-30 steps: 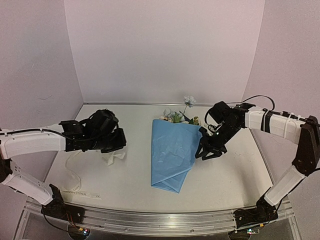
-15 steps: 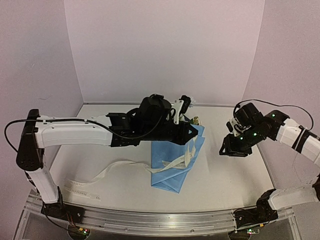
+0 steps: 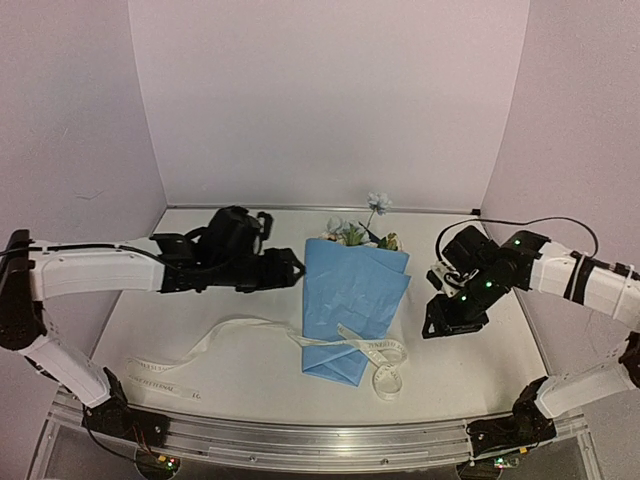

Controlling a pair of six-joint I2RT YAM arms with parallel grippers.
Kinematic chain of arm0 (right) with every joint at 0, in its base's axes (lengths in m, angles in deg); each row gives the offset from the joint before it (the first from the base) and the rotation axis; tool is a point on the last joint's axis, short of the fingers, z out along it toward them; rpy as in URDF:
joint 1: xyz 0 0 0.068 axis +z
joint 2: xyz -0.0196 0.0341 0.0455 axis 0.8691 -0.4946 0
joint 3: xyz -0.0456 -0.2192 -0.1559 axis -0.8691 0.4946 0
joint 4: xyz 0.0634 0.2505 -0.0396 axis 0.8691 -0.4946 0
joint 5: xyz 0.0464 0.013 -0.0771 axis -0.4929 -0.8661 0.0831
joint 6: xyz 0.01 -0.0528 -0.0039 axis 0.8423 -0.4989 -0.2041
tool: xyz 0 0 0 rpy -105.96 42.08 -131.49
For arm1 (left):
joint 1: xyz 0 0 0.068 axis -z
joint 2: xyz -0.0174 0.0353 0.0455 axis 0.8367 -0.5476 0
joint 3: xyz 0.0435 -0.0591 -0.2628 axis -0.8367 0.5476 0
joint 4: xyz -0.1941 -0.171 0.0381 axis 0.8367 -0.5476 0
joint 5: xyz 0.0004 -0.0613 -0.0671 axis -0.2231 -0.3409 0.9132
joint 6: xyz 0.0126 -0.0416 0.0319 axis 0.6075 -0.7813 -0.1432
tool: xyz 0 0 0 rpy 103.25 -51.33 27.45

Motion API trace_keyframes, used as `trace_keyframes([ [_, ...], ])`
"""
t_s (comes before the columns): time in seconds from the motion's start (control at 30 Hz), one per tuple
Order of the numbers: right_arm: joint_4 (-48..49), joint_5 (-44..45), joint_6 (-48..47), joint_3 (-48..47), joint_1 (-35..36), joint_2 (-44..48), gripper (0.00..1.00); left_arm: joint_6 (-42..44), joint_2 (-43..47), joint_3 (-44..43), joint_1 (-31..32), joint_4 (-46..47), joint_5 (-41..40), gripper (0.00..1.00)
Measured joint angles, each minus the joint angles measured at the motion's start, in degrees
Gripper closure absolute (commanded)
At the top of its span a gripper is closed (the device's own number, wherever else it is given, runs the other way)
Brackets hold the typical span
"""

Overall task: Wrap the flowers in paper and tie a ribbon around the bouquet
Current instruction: Pick up the right side of the ribbon from the center of the board.

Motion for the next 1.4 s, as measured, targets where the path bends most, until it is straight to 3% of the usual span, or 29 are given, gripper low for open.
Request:
trace_keyframes([
  [0.27,1.94,-2.69,-3.11,-6.75,6.04,-10.21,0.47,-15.47,19.89,21.92,-10.75,-11.93,-5.64,0.24],
  [0.53,5.36,-2.04,0.17,-2.85,9.82,-10.91,0.47,-16.06,17.84,23.98,-11.07,-18.95,-10.36,0.15],
  [0.83,13.46,2.18,7.26,3.17,16.21,-15.81,0.5,-12.65,14.6,26.11,-14.3,-15.67,-8.88,0.14],
  [1.03,17.1,4.95,11.81,7.16,17.89,-17.61,0.63,-11.9,14.69,29.28,-15.32,-14.22,-6.56,0.22],
  [1.27,19.74,6.31,16.14,8.11,18.72,-20.68,0.98,-12.07,14.66,29.9,-15.35,-13.41,-4.33,0.25],
  [1.4,19.57,8.06,16.93,8.47,18.72,-20.29,1.0,-15.63,15.97,29.9,-15.35,-15.18,-4.06,0.22],
])
